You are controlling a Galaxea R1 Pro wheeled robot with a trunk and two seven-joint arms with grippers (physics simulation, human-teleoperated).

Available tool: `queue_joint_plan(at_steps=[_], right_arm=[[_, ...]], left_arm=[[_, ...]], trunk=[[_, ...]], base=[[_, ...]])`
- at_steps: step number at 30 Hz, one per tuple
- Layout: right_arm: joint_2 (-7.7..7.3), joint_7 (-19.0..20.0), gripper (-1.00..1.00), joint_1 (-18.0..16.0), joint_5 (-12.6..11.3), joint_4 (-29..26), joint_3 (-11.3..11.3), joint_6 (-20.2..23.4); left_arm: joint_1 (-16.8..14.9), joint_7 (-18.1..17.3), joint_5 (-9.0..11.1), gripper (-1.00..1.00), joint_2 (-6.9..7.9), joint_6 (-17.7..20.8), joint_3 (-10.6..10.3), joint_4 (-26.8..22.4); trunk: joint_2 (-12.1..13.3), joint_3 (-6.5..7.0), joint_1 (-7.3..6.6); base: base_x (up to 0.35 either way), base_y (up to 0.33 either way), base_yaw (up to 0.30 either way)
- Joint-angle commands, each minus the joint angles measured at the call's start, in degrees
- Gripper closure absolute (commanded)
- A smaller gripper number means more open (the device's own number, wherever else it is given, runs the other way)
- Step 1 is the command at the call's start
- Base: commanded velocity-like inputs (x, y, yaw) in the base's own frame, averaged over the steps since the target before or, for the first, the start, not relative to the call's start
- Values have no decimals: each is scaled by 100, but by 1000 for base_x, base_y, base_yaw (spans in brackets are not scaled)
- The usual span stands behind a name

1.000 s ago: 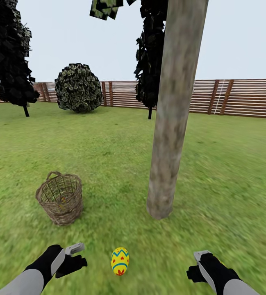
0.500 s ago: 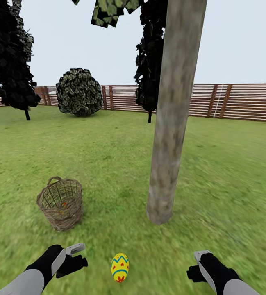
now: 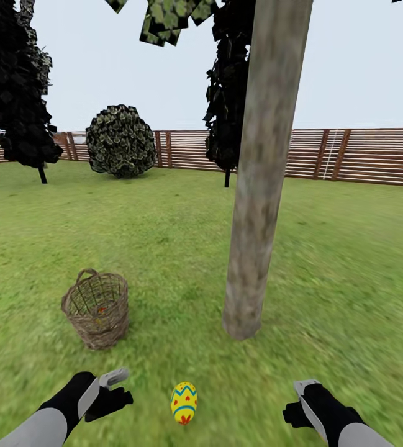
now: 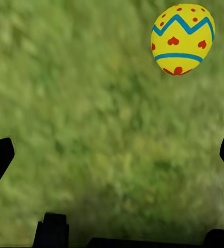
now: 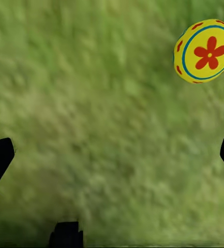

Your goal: Take the three Easter eggs out of the wicker basket on the lawn in the garden, then place them on the lawn next to a single tree (choose any tree) so that all three eggs are next to the same tree and none are left in the basket.

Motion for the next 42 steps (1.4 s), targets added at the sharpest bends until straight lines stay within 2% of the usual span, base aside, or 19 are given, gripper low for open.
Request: queue_joint_plan(at_steps=[1,7,22,28,42], right_arm=[[-3,3,-100,-2,32,-11,27,37],[1,3,-100,-1,32,-11,27,37],[2,12,-100,0,23,-11,27,37],[1,12,-100,-1,23,-11,27,37],[5,12,-100,0,23,-11,27,37]], left_arm=[[-1,9,52,-100,1,29,8,3],[-1,9,52,-100,1,-27,8,28],[-1,14,69,-100,9,-40,33,18],[-1,9,84,-100,2,-38,35,21],[-1,1,88,-100,1,-35,43,21]], trunk=[[39,13,-26],[279,121,-158],[881,390,-488],[881,390,-488],[881,390,-488]], base=[[-300,96,0],[-167,46,0],[-5,1,0],[-26,82,0],[-3,334,0]])
